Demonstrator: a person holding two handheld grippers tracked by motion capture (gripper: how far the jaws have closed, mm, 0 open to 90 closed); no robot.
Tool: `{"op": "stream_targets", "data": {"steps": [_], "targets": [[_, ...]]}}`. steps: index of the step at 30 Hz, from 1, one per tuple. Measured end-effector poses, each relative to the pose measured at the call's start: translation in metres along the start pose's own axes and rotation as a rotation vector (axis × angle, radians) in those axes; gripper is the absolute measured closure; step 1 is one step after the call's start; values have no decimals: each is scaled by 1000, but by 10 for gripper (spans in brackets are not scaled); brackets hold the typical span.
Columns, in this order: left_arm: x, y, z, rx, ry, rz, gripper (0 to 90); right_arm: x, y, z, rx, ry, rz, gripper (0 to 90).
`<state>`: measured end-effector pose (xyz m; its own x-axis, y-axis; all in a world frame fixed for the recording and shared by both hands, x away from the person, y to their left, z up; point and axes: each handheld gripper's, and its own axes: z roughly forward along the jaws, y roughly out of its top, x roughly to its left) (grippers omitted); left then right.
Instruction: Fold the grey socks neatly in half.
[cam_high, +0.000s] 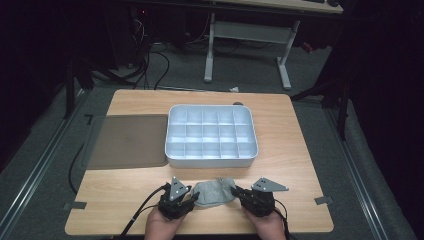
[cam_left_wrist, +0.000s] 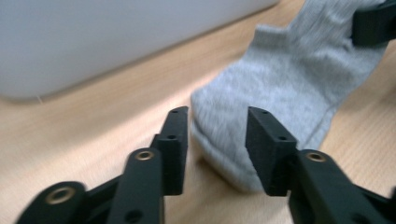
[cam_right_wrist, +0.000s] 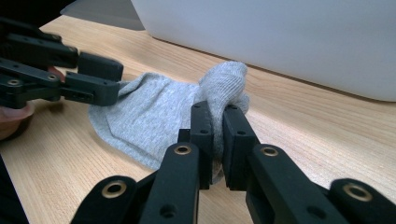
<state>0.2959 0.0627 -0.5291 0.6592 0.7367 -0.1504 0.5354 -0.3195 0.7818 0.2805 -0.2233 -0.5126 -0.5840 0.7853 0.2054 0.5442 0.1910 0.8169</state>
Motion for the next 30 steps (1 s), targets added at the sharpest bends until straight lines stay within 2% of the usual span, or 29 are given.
{"op": "stream_targets", "data": {"steps": [2, 3, 6, 11, 14, 17, 23, 30], "targets": [[5, -1, 2, 15, -49, -47, 638, 0, 0, 0, -1, -2, -2, 852], [7, -1, 3, 19, -58, -62, 651, 0, 0, -1, 0, -4, -5, 852], [9, -1, 4, 16, -80, -80, 719, 1, 0, -1, 3, -12, -7, 852], [7, -2, 4, -1, -83, -71, 811, 4, 2, -1, 12, -21, -15, 852], [5, -3, 2, -30, -79, -51, 839, 7, 3, -1, 21, -33, -31, 852], [6, -3, 1, -40, -79, -51, 842, 10, 6, -1, 31, -48, -46, 852], [10, -5, -1, -79, -115, -89, 832, 21, 18, -2, 48, -85, -93, 852], [9, -7, -2, -85, -132, -82, 820, 31, 25, 4, 72, -104, -126, 850]]}}
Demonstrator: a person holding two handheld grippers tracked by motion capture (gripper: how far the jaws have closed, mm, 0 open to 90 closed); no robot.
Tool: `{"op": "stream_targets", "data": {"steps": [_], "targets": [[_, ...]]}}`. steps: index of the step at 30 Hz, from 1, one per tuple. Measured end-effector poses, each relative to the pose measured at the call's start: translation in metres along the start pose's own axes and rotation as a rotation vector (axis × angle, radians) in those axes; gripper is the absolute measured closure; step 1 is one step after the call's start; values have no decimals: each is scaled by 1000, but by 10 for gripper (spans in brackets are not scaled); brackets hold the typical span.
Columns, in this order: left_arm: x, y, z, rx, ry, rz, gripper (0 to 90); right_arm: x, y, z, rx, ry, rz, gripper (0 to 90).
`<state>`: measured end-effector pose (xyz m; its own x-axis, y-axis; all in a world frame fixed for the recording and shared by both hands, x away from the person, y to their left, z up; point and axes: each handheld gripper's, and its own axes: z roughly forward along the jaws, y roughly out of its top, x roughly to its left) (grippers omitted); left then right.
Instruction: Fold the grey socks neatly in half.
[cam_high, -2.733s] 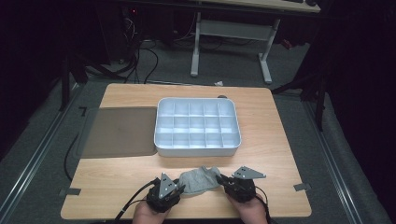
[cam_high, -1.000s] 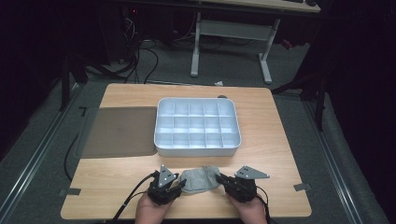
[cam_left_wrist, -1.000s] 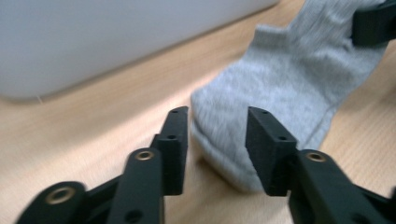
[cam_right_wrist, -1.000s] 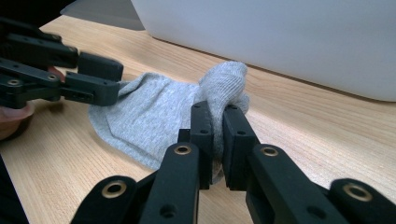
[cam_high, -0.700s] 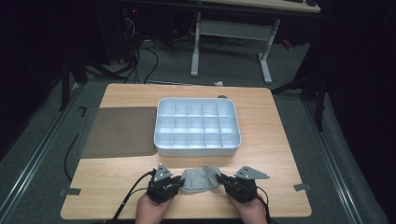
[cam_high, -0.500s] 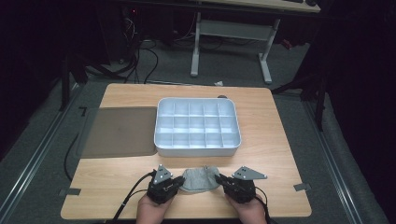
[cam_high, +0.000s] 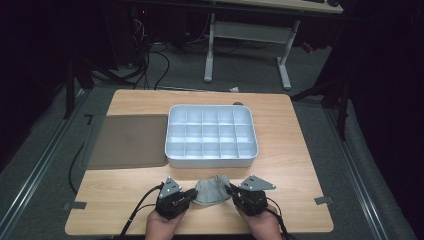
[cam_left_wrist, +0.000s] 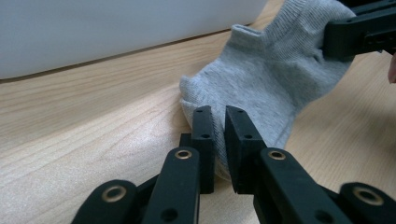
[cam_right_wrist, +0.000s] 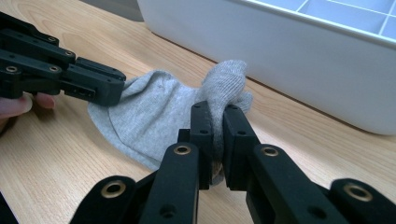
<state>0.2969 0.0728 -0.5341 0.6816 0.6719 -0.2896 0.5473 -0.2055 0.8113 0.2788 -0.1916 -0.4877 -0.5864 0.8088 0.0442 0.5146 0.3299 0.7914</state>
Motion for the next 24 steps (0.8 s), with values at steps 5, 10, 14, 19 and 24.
{"op": "stream_targets", "data": {"steps": [5, 10, 14, 19, 24], "targets": [[0, 0, 0, 5, -4, -3, 810, 7, 5, 3, 10, 5, -17, 849], [1, 0, 0, 11, -9, -2, 806, 17, 10, 10, 28, 20, -43, 848], [1, 0, 1, 14, -13, -3, 801, 24, 12, 19, 42, 35, -62, 847], [1, 0, 0, 14, -18, -3, 795, 33, 13, 32, 61, 48, -80, 847], [1, 0, 0, 17, -21, -2, 794, 38, 13, 44, 82, 59, -86, 844]]}}
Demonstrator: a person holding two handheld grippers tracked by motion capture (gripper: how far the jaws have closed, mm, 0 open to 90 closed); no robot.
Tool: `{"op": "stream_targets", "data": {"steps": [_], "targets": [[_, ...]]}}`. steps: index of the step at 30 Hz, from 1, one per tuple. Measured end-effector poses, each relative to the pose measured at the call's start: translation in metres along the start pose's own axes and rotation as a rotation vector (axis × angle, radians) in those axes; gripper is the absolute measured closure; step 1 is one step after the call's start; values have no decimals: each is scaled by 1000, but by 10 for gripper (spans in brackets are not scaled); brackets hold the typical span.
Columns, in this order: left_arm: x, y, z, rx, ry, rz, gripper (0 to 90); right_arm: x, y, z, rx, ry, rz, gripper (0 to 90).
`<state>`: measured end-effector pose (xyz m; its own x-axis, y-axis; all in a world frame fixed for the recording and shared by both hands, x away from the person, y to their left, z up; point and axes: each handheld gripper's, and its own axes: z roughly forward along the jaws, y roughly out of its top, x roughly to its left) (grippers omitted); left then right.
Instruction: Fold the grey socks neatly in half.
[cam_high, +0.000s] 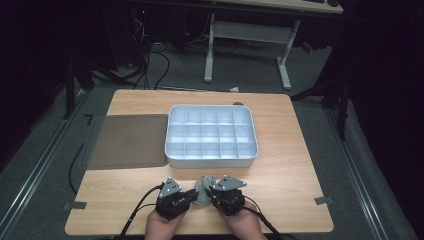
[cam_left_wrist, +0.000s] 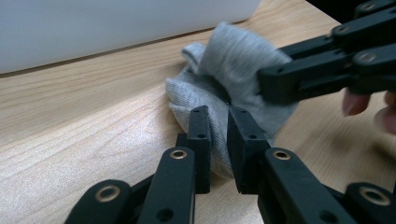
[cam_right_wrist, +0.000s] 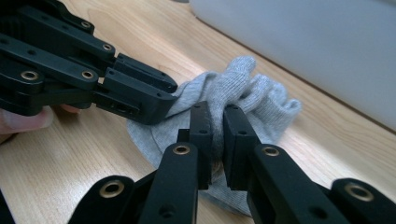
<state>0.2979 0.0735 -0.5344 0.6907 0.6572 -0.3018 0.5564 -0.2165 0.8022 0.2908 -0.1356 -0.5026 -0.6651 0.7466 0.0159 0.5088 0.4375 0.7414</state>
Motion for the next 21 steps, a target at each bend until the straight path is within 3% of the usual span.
{"op": "stream_targets", "data": {"steps": [7, 12, 17, 21], "targets": [[0, 0, -1, 0, -7, 1, 787, 2, -1, 9, 10, 8, -4, 804], [0, 0, 0, 2, -7, -3, 784, 0, 6, -6, -33, 31, 17, 692], [1, 0, 0, 2, -8, -3, 780, 0, 10, -24, -90, 26, 26, 718], [1, 0, 0, -3, -7, -7, 775, -3, 4, -15, -57, 25, 53, 721]]}}
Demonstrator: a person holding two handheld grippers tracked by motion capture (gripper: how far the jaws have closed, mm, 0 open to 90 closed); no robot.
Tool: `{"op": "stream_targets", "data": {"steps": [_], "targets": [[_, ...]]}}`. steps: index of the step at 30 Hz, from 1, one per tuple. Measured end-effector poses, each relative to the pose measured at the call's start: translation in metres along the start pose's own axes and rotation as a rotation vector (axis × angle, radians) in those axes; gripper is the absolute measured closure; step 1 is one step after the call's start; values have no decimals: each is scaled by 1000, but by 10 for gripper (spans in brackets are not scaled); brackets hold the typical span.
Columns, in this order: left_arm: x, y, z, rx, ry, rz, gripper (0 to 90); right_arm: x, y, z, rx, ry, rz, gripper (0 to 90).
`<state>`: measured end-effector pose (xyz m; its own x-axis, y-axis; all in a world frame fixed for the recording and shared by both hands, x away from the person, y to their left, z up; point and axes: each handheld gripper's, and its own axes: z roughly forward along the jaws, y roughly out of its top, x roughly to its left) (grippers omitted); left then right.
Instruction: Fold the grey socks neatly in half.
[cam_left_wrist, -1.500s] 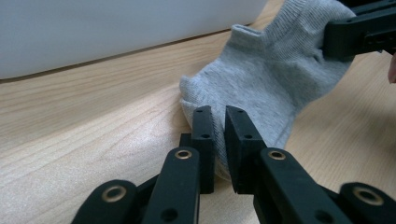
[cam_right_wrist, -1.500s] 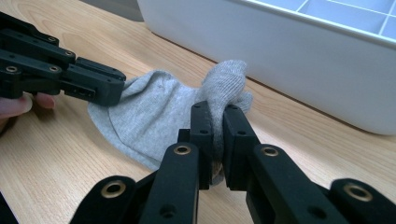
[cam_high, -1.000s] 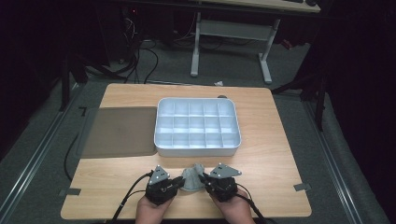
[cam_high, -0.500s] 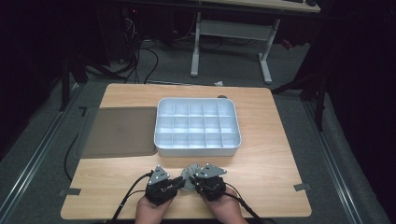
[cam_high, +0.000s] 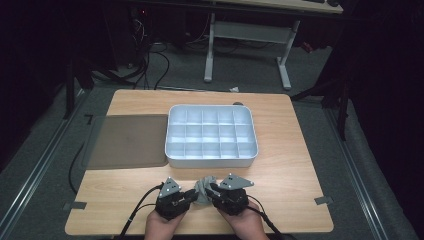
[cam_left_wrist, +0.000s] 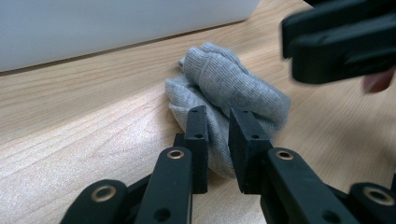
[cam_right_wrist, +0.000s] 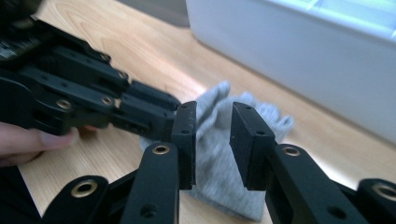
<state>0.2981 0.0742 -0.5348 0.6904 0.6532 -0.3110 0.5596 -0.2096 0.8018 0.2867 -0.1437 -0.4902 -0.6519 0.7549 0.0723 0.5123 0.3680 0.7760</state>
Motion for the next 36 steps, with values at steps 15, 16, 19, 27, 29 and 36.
{"op": "stream_targets", "data": {"steps": [15, 16, 19, 27, 29, 36], "targets": [[2, -3, -11, 6, -36, -34, 755, 3, -16, 24, 64, -12, 14, 834], [2, -3, -11, 6, -36, -34, 774, 3, -17, 25, 61, -14, 9, 844], [5, -3, -14, 29, -7, -25, 852, 3, -18, 24, 54, -13, 7, 853], [3, -4, -7, 74, -5, -19, 876, 7, -11, 23, 27, 3, -5, 856], [3, -4, -7, 75, -4, -18, 876, 9, -7, 22, 22, 2, -15, 856], [3, -4, -6, 79, -8, -18, 876, 17, -4, 17, -1, 44, -34, 858]]}}
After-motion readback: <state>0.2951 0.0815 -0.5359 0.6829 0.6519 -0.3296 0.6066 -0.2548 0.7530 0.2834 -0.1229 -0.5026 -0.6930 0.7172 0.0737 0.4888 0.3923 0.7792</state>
